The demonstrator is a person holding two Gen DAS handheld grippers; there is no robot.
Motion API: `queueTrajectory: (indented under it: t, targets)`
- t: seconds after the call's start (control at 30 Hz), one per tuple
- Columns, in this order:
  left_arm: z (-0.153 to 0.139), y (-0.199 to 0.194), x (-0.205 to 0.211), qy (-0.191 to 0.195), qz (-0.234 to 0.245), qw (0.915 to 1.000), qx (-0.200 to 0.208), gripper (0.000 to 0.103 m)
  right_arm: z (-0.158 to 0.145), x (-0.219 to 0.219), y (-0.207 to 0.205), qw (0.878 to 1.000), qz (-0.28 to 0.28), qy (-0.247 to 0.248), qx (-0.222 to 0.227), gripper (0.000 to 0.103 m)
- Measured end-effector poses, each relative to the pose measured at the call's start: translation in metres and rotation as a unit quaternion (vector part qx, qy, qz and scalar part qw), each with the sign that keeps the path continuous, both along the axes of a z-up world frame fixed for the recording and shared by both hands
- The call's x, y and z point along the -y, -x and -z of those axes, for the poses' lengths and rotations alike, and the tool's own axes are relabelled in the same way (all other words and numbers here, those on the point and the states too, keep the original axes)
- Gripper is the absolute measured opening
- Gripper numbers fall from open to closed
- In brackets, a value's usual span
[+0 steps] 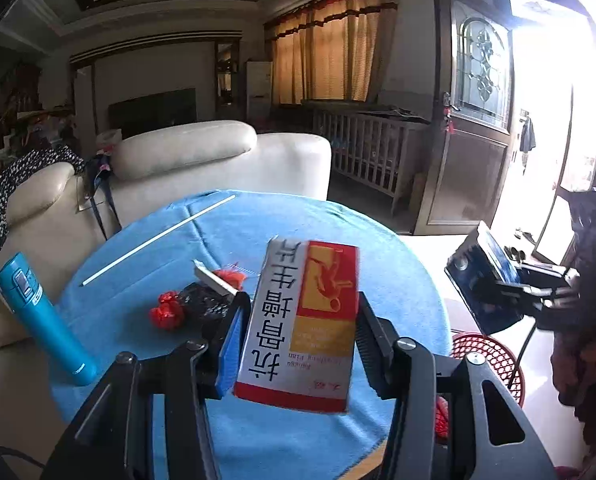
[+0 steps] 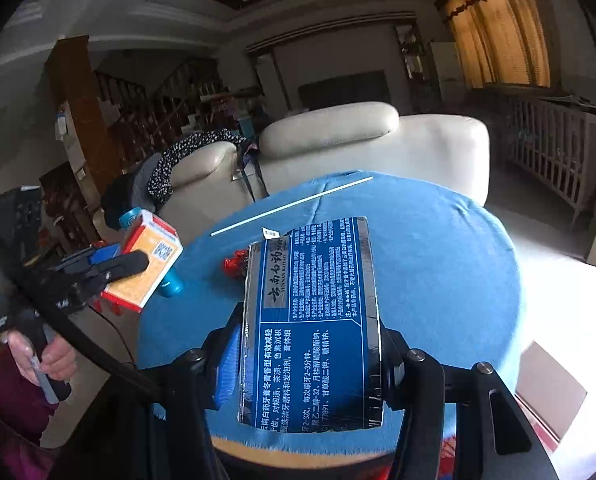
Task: Collect trash
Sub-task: 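Lift the blue box with the right tool while the left tool carries the white-and-red box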
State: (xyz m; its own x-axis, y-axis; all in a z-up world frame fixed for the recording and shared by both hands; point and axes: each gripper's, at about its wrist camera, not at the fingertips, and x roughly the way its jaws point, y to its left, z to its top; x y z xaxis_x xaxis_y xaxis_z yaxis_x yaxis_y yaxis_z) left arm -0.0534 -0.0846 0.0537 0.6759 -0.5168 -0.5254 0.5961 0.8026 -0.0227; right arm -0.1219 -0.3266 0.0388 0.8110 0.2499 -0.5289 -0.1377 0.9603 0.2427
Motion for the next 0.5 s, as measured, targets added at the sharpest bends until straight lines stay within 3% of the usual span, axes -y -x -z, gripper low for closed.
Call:
queueTrajectory:
  t: [0.27, 0.5]
  targets:
    - [0.0, 0.02, 0.035, -0.014, 0.04, 0.9991, 0.007, 0.048, 0.003, 0.023, 0.052, 0.999, 0.032, 0.003, 0.004, 0.057]
    - [0.019, 0.014, 0.059, -0.014, 0.044, 0.9985, -0.031, 0.048, 0.019, 0.06, 0.08, 0.997, 0.077, -0.014, -0.011, 0.057]
